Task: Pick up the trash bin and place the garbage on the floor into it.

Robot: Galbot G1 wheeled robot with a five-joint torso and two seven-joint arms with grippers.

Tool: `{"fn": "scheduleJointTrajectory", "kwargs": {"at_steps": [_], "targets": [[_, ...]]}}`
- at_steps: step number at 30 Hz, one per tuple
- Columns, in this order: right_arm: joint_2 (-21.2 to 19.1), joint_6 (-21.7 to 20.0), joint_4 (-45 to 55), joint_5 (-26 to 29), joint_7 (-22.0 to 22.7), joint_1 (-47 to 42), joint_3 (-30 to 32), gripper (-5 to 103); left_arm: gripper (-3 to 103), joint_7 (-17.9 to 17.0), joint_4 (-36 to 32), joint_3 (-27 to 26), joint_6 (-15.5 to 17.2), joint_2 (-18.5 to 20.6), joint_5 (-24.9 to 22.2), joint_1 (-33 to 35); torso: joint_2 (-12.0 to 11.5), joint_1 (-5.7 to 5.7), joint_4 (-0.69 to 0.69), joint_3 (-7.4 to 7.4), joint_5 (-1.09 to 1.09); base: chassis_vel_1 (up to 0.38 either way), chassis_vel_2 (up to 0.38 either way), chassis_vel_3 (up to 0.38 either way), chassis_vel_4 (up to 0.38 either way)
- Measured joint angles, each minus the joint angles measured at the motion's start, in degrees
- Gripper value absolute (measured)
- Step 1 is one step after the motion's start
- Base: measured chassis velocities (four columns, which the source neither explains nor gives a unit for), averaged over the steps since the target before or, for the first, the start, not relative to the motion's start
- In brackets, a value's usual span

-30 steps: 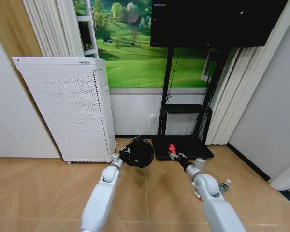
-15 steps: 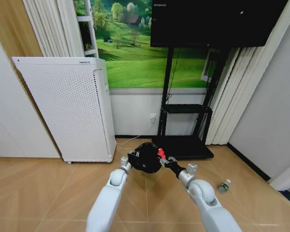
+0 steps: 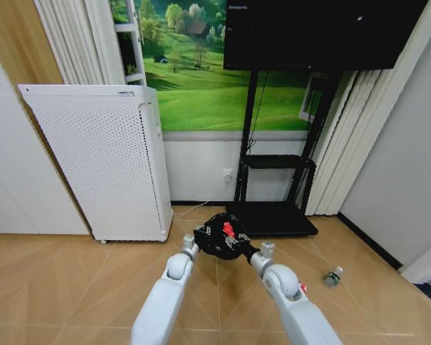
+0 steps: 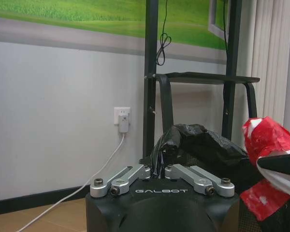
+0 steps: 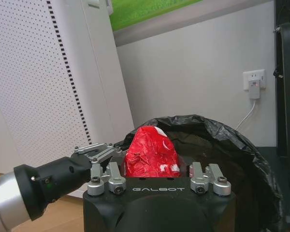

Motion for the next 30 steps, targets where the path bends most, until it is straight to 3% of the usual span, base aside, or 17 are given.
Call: {"fn": "scheduleJointTrajectory", "kwargs": {"at_steps": [2,5,7,9,11,16,25,30], "targets": [[0.0,-0.1,-0.1,0.0,0.6,0.0,-0.9,71,7,0.1,0.1,-0.1,0.0,-0.3,0.0,0.0,0.0,0.0,0.0,0.0,0.0,0.0,0.0,0.0,0.0],[0.0,-0.1,-0.4,-0.1,1.4,0.2,-1.5,77,7,0.1,0.2,-0.1,-0.1,-0.5,0.1,0.0,0.0,0.0,-0.01,0.0,0.0,0.0,0.0,0.0,0.0],[0.1,-0.1,-0.8,-0.2,1.8,0.6,-1.7,88,7,0.2,0.1,-0.1,-0.1,-0.6,0.1,0.0,0.0,0.0,0.0,0.0,0.0,0.0,0.0,0.0,0.0],[0.1,-0.1,-0.8,-0.2,1.8,0.7,-1.8,88,7,0.2,0.0,-0.1,-0.1,-0.6,0.0,0.0,0.0,0.0,0.0,0.0,0.0,0.0,0.0,0.0,0.0],[0.1,-0.1,-1.0,-0.2,1.8,0.8,-1.8,97,7,0.2,-0.1,-0.1,-0.1,-0.6,0.0,0.1,0.0,0.0,0.0,0.0,0.0,0.0,0.0,0.0,0.0],[0.3,0.2,-1.6,-0.2,2.9,1.2,-1.6,99,7,0.2,-0.7,-0.4,-0.1,-0.3,-0.1,0.5,0.0,0.0,-0.01,0.0,0.0,0.0,0.0,0.0,0.0],[-0.2,-0.2,0.4,3.1,11.2,1.1,4.1,100,7,-0.6,-7.2,-3.3,2.4,3.2,-1.4,5.1,0.0,0.0,-0.01,0.0,-0.01,0.0,0.0,0.0,0.0],[-0.5,2.1,-7.9,1.7,12.5,1.7,4.6,100,7,-0.9,-12.0,-5.2,3.8,5.6,-3.3,8.5,0.0,0.0,-0.01,0.0,-0.01,0.0,0.0,0.0,0.0]]}}
